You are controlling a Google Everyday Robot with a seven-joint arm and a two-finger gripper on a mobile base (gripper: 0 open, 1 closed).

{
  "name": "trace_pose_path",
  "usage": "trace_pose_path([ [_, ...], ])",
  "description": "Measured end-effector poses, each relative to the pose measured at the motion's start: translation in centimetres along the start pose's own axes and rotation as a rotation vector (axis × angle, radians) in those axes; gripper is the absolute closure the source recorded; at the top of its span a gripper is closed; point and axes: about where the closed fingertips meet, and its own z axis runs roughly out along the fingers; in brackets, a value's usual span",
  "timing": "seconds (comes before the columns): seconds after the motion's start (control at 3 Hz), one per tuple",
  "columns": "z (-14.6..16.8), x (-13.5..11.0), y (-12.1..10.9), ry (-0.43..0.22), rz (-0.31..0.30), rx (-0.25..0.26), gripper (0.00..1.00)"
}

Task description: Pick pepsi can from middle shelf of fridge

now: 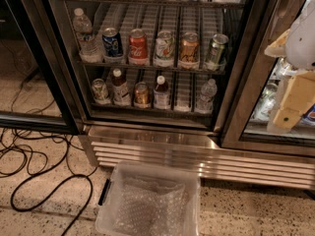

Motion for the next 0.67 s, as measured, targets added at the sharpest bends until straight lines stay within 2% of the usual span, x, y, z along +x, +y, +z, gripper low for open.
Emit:
trace_pose_path([
  [0.33, 0.0, 0.0, 0.0, 0.0, 0.0, 0.0, 0.0],
  [0.67, 1.0, -1.1, 0.2, -0.011, 0.015, 0.01, 0.0],
])
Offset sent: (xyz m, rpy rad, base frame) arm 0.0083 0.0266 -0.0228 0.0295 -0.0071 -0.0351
